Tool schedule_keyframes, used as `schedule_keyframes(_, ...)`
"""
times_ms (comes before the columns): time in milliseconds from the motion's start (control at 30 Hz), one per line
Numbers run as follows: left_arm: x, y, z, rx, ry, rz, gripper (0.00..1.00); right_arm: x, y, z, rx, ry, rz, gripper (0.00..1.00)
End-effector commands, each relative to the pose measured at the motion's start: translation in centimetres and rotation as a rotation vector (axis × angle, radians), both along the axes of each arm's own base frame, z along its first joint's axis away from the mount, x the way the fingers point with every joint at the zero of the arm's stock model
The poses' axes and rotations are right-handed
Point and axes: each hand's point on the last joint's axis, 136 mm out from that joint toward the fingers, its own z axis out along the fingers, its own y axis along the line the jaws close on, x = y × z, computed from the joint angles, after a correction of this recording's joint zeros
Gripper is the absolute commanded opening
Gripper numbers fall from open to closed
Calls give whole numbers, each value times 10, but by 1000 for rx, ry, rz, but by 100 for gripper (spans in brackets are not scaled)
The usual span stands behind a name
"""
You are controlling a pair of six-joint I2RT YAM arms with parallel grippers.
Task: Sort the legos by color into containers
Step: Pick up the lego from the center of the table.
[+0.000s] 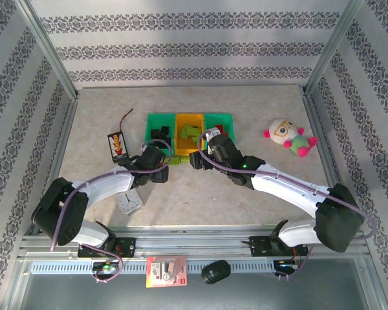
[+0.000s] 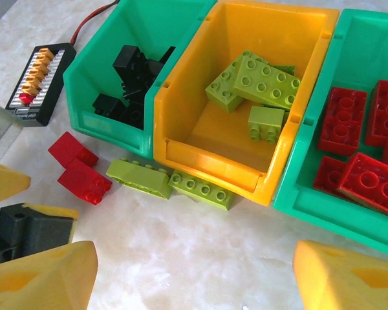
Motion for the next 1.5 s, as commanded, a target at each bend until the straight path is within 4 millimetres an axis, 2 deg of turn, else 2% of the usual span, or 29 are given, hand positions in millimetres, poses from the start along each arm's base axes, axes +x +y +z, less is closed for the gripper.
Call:
schedule_keyframes(0, 18, -6, 4, -6, -33, -23, 81, 1, 1, 2, 13, -9, -20, 79)
schedule_keyframes(400, 38, -8, -15, 23, -36, -31, 72, 2, 1, -5, -5, 0, -20, 81)
schedule_keyframes(600, 43, -11, -20, 42, -30, -54, 60, 1, 0, -6, -4, 5, -18, 81)
schedule_keyframes(833, 29, -6, -12, 28, -22, -60, 38, -2, -8, 0, -2, -13, -33, 82)
schedule_keyframes(1067, -8, -9, 0, -42, 26, -96, 37, -3, -20, 8, 3, -40, -59, 81)
schedule_keyframes(1167, -22, -20, 13, -62, 19, -139, 37, -2, -27, 16, 10, -64, -78, 81)
schedule_keyframes(1267, -22, -39, 36, -103, -33, -178, 37, -4, -40, 27, 22, -102, -111, 81)
schedule_keyframes(1367, -6, -65, 64, -173, -109, -220, 37, -9, -57, 37, 41, -134, -142, 81)
schedule_keyframes(1467, 20, -94, 89, -226, -178, -265, 37, -16, -76, 43, 50, -159, -178, 81)
